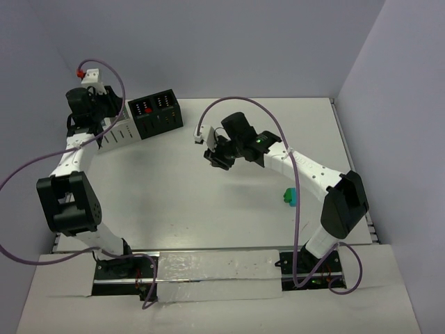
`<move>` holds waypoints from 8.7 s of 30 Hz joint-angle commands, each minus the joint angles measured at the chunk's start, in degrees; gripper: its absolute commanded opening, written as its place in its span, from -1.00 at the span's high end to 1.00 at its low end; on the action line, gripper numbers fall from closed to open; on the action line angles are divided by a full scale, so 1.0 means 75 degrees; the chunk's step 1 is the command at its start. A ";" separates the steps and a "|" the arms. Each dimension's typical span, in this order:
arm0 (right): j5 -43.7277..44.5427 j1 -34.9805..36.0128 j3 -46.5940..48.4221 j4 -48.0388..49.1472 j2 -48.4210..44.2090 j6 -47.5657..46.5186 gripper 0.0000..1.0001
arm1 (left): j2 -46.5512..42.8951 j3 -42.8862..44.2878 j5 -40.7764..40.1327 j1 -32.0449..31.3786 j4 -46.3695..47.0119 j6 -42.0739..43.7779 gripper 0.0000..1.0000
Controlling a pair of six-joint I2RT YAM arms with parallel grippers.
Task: Sort the legos into containers by color
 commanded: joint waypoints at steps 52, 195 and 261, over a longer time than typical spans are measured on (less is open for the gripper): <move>-0.2975 -0.0752 0.0891 0.1700 -0.0507 0.2651 1.00 | -0.3420 -0.2239 0.5071 -0.1792 -0.1372 -0.3864 -0.52; -0.0762 -0.4304 -0.1690 -0.1342 -0.2297 0.0495 -1.00 | 0.2653 0.5986 -0.0382 -0.2435 -0.3067 0.0740 -0.40; 0.1417 -0.5041 -0.3124 -0.1799 -0.0047 0.1294 0.39 | -0.1939 0.0199 0.0765 -0.2668 -0.3472 -0.0696 -0.39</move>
